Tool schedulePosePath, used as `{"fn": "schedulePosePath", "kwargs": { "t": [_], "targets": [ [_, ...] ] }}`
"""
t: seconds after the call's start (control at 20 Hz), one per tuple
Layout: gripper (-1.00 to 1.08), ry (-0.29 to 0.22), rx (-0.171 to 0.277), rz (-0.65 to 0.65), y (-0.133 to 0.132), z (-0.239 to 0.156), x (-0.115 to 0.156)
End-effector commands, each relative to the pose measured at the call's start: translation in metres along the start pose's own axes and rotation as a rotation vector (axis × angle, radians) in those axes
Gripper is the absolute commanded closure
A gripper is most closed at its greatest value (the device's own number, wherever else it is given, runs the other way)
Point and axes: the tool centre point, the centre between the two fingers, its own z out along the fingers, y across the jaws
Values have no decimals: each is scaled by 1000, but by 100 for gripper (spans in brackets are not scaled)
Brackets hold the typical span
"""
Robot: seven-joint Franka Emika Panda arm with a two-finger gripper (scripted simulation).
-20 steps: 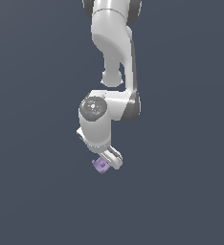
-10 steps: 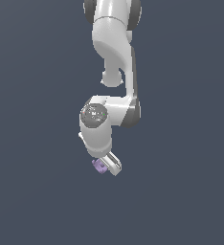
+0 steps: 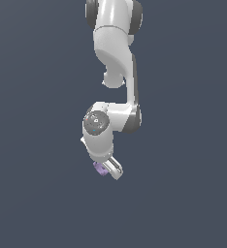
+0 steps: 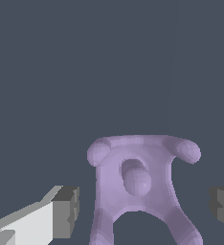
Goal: Pick up the object and move it to a goal position.
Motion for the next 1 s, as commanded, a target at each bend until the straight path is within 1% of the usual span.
{"fn": "schedulePosePath", "kwargs": {
  "t": [0.0, 0.2, 0.4, 0.45, 0.95],
  "targets": [
    [-92, -1, -1, 1, 0, 15, -1],
    [-92, -1, -1, 2, 1, 27, -1],
    [-92, -1, -1, 2, 0, 27, 0],
    [108, -1, -1, 2, 0, 27, 0],
    [108, -1, -1, 2, 0, 27, 0]
  ]
}}
